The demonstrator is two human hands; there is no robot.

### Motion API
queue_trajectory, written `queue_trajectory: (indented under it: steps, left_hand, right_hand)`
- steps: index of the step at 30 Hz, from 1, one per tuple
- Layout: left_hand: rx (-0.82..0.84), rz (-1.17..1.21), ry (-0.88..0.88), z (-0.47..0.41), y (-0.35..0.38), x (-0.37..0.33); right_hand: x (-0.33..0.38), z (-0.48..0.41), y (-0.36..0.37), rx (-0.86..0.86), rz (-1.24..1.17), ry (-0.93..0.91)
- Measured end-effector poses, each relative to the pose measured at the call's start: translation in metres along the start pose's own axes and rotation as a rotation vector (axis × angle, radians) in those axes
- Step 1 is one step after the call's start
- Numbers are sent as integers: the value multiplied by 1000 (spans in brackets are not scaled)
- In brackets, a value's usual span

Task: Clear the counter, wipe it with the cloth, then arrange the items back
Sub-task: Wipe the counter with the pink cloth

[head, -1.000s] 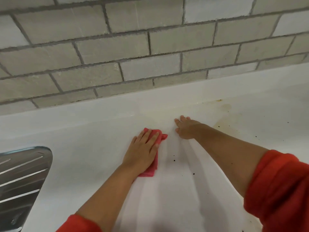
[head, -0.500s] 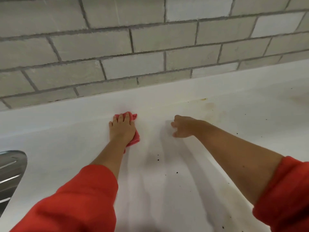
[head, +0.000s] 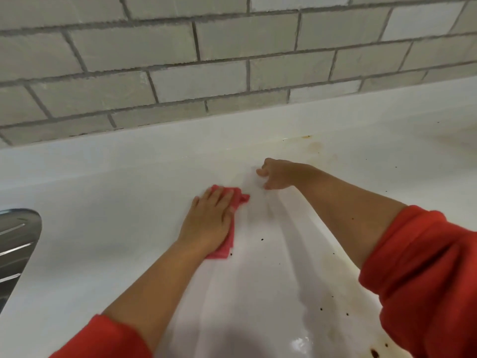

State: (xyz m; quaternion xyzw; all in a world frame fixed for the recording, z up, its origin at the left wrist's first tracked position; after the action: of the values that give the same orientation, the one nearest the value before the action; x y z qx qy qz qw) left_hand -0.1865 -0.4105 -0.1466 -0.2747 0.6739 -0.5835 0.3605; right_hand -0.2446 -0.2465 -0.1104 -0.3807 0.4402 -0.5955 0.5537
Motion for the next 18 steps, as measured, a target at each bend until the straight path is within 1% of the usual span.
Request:
queue_trajectory:
  steps: [2, 3, 5, 7, 11, 13, 14, 15, 18]
  left_hand:
    - [-5, 14, -129, -21, -3, 17]
    - [-1, 15, -164, -29, -3, 19]
    - [22, 8, -168, -33, -1, 13]
    - [36, 26, -85, -21, 1, -8]
    - [44, 78, 191, 33, 3, -44]
    - [74, 89, 280, 49, -1, -40]
    - [81, 97, 290, 47, -3, -31]
    - [75, 109, 269, 41, -4, -21]
    - [23, 103, 82, 8, -7, 3]
  right_hand:
    - [-1, 1, 5, 0, -16, -6]
    - [-2, 2, 7, 2, -27, -6]
    - [-3, 1, 11, 2, -54, -3]
    - [-5, 1, 12, 8, -72, 4]
    - [-4, 3, 12, -1, -94, 9]
    - [-5, 5, 12, 7, -104, 13]
    - [-5, 6, 12, 11, -107, 16]
    - [-5, 5, 13, 11, -109, 15]
    - [-4, 5, 14, 13, -107, 15]
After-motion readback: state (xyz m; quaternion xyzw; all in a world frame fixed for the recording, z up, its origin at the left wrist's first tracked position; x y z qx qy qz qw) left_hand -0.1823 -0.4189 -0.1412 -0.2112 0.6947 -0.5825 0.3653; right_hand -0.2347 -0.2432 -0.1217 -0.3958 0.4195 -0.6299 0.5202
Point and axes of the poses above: each hand's wrist, its own z-axis away from the middle knuckle, its own y-axis out of the palm, x = y × z, the point moved 6 cm from there along -z, towards the middle knuckle, and after that the axes turned 13 degrees about y, right-handed, at the moved point
